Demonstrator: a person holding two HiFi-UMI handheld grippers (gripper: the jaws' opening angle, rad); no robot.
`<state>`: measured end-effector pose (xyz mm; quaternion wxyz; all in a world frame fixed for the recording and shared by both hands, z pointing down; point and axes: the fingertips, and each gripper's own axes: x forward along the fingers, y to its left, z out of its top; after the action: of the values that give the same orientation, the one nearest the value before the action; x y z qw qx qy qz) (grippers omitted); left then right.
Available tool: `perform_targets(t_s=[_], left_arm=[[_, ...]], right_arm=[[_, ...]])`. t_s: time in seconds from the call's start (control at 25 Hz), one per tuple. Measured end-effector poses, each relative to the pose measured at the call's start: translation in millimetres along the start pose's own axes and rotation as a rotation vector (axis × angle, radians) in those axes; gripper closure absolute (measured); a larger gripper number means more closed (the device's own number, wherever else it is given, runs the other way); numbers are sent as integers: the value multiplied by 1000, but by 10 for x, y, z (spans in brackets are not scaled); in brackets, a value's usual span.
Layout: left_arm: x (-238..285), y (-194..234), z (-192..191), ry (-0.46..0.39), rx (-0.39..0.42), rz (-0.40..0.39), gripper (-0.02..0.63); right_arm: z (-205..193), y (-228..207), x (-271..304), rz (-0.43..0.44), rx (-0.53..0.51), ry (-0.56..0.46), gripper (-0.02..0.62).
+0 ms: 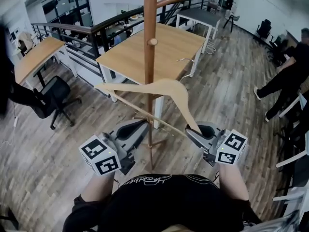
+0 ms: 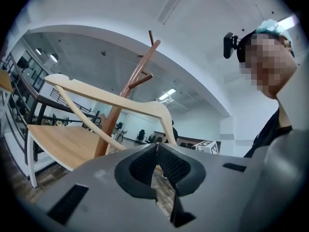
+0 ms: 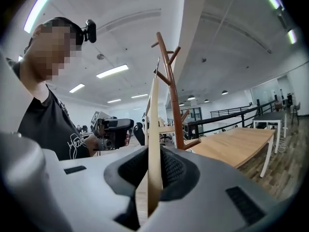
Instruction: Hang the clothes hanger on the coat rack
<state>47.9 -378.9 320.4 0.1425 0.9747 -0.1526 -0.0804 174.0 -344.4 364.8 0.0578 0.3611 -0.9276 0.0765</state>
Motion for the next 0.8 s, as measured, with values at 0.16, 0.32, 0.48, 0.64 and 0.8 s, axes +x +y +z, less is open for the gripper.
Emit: perform_targets(t_s=[0.16, 0.32, 0.48, 0.64, 0.8], left_arm=[[-76, 90, 57, -13, 24, 62, 589], [-124, 172, 135, -51, 19, 135, 589], [-121, 244, 202, -81, 35, 216, 589], [-87, 328, 231, -101, 42, 291, 589], [-52, 427, 218, -125, 34, 366, 589]], right_arm=[[91, -120, 158, 53, -23, -1, 520], [208, -318, 278, 112, -31, -20, 520], [312, -487, 425, 193, -36, -25, 520], [388, -654, 563, 260, -69, -6, 520], [434, -774, 709, 336, -81, -1, 520]])
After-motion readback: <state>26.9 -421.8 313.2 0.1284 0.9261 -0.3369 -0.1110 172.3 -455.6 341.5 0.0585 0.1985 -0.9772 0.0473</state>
